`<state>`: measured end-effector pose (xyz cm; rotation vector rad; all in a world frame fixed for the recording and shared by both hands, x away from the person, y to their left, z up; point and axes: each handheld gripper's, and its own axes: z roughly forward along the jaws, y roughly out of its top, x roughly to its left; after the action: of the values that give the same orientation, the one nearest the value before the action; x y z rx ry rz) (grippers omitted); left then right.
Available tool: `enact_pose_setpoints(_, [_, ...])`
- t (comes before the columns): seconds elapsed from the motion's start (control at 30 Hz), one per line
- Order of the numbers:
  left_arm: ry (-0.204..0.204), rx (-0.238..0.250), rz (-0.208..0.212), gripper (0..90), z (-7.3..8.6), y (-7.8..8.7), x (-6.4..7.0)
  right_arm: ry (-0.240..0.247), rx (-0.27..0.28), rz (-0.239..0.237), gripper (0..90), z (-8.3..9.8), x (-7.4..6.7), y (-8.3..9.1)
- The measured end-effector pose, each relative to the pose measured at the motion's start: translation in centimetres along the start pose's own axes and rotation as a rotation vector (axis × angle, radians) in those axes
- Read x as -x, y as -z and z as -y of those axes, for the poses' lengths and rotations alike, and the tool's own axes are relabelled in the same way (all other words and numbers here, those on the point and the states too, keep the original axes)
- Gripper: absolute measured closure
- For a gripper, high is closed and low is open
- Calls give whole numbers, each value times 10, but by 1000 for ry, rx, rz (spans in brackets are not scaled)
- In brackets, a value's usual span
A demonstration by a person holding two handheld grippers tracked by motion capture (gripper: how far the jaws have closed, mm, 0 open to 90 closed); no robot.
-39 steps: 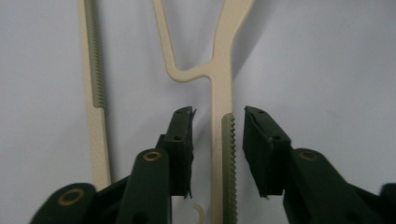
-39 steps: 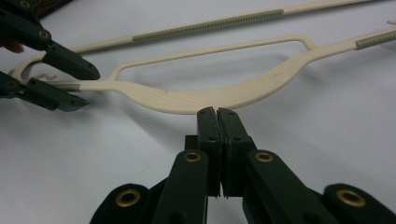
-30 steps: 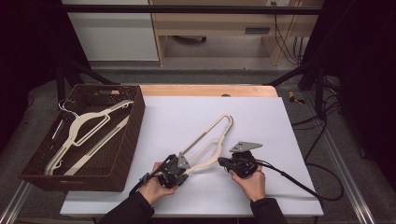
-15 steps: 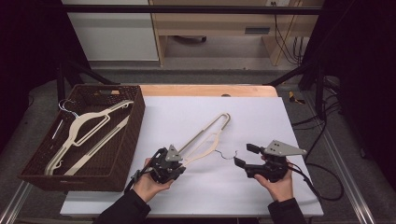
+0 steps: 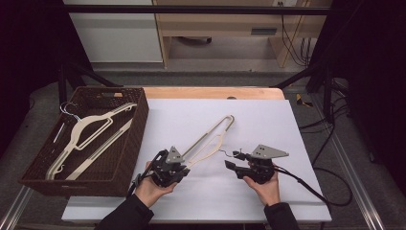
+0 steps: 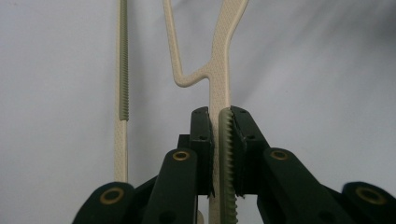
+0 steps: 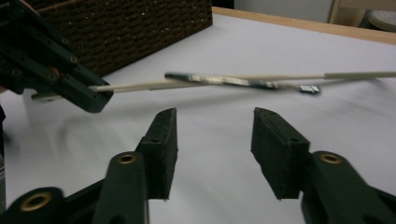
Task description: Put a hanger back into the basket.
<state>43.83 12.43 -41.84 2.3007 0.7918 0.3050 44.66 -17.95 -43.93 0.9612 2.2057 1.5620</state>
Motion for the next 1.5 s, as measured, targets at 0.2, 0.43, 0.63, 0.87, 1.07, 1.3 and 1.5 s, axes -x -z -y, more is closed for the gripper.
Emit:
enact_pose_setpoints(0.2, [-1,-6,2,804,1,-2,0,24,20,-1,668,-4,-3,-16])
enact_pose_setpoints(0.43, [-4,-24,10,803,2,-4,3,59,36,24,849,-5,-6,-22])
enact_pose_setpoints(0.63, [-23,-30,0,797,3,-8,6,74,27,46,887,-6,-8,-21])
enact_pose_setpoints(0.87, [-89,21,-99,552,-10,-9,16,84,24,42,888,-9,-12,-22])
enact_pose_setpoints(1.07, [-127,36,-124,533,-28,-21,25,89,17,40,887,-12,-15,-23])
enact_pose_setpoints(1.3, [-155,11,-143,770,-36,-37,29,90,11,36,885,-13,-17,-23])
enact_pose_setpoints(1.5, [-172,27,-200,820,-36,-29,30,83,21,19,833,-15,-17,-18])
